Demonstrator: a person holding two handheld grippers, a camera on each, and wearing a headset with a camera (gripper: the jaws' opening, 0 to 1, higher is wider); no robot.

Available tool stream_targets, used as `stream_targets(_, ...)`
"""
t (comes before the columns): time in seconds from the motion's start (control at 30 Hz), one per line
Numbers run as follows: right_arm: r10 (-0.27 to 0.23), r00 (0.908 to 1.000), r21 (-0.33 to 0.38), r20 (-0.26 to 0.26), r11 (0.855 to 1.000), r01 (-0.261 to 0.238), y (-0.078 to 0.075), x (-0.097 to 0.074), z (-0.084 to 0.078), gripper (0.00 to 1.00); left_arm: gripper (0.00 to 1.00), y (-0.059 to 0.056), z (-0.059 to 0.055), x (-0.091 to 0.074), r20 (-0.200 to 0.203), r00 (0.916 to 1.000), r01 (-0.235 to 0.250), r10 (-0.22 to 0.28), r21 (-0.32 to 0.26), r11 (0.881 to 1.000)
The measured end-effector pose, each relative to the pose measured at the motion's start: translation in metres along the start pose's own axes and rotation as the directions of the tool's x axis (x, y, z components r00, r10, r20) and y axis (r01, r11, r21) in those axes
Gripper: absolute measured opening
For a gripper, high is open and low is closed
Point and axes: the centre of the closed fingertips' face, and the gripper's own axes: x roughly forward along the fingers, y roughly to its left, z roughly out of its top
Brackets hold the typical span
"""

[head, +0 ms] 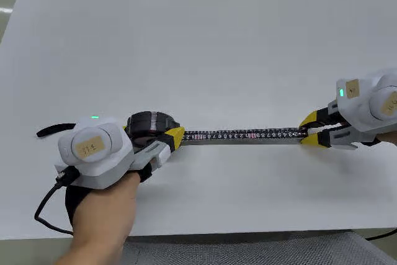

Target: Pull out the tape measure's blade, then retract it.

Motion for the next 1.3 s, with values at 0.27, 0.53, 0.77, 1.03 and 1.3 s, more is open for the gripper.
stream_targets(0.27,0.016,0.9997,0.003,0.019,1.0,-0.016,0.001,0.003,0.009,0.11,0.58,0.0,0.0,0.0,0.004,1.0,0.006,-0.006,-0.006,1.0)
stream_targets(0.53,0.029,0.9991,0.0,0.031,1.0,-0.029,0.001,0.008,0.017,0.11,0.58,0.0,0.0,0.0,0.002,0.9999,0.011,-0.011,-0.01,1.0)
stream_targets(0.77,0.04,0.9983,-0.004,0.042,0.999,-0.04,0.002,0.012,0.026,0.11,0.58,0.0,0.0,0.0,0.002,0.9999,0.014,-0.014,-0.014,1.0)
stream_targets(1.03,0.052,0.997,-0.007,0.058,0.999,-0.052,0.003,0.018,0.038,0.11,0.58,0.001,0.0,0.0,0.004,0.9998,0.018,-0.018,-0.023,1.0)
stream_targets(1.3,0.065,0.9953,-0.006,0.072,0.998,-0.065,0.005,0.025,0.049,0.11,0.58,0.002,0.0,0.0,0.007,0.9997,0.024,-0.024,-0.026,0.999)
